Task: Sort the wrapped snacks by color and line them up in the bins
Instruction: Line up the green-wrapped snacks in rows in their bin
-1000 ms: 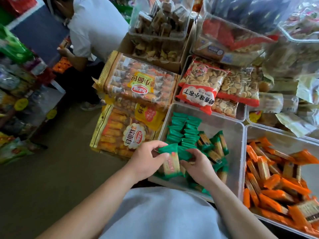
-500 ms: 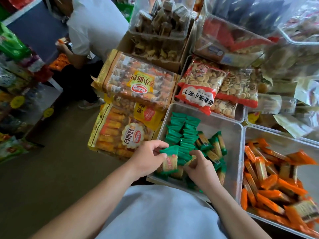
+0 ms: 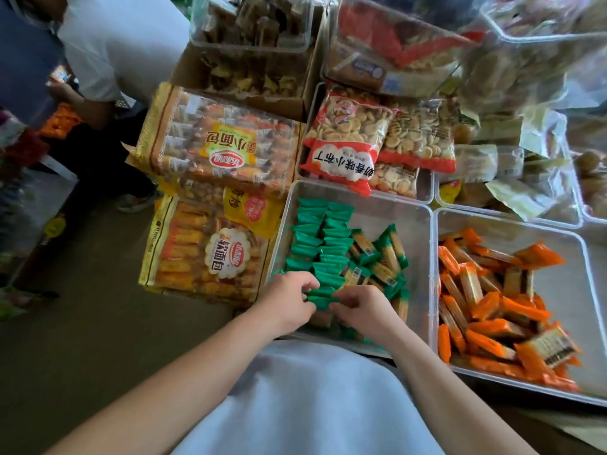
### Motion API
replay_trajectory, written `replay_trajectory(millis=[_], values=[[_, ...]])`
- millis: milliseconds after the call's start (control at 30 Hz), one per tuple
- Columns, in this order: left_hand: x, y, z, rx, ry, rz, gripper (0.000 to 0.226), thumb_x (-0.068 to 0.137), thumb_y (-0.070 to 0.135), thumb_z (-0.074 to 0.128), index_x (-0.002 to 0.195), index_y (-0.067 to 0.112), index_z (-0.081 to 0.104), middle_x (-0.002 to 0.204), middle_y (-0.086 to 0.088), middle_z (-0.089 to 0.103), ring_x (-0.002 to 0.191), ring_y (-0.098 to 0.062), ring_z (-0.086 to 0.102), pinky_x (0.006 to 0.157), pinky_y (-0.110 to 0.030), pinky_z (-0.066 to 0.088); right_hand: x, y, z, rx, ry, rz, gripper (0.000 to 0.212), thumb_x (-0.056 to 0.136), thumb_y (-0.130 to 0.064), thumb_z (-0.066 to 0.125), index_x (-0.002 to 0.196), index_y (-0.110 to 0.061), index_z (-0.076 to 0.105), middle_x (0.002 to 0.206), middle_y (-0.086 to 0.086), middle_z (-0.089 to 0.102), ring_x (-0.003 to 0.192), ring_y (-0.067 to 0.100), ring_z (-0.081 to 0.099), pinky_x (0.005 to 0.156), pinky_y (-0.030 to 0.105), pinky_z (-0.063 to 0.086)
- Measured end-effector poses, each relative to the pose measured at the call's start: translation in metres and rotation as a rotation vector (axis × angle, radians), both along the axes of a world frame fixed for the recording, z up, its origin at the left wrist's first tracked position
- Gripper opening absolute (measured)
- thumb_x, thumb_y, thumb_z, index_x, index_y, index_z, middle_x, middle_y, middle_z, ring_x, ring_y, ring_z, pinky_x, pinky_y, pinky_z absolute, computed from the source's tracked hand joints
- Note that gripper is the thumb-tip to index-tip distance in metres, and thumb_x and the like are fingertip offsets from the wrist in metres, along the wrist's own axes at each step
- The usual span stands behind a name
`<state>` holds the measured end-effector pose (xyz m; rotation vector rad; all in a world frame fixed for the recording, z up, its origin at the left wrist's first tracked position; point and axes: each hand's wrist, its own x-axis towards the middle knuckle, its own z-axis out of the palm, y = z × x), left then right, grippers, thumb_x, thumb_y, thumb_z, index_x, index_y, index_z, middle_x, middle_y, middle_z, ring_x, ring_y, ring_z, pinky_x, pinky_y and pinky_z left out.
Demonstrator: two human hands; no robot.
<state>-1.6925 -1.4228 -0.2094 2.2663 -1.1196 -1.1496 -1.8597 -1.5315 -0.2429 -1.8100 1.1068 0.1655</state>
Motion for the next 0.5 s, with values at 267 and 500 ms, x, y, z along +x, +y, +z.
replay_trajectory(millis=[267,500], values=[[0.019,0.017,0.003,-0.134,0.015,0.167,0.030,0.094,0.016,0.073,0.123,0.022,0.072,0.114,0.006,0.072,0.097,-0.004,0.066,0.081,-0.014,0.051,0.019,-0.001,-0.005,-0.041,0.021,-0.149,0.033,0.079,-0.031,0.090,0.100,-0.025,0.065,0.085,-0.004,0.073,0.069,0.017,0.072,0.071,0.041,0.064],[0.023,0.022,0.005,-0.200,0.032,0.220,0.025,0.093,0.018,0.075,0.118,0.020,0.073,0.105,0.009,0.071,0.091,-0.002,0.068,0.078,-0.015,0.055,0.019,0.001,0.000,-0.148,0.071,0.051,0.036,0.090,-0.033,0.078,0.124,-0.022,0.074,0.102,-0.005,0.072,0.090,0.011,0.066,0.079,0.018,0.047]])
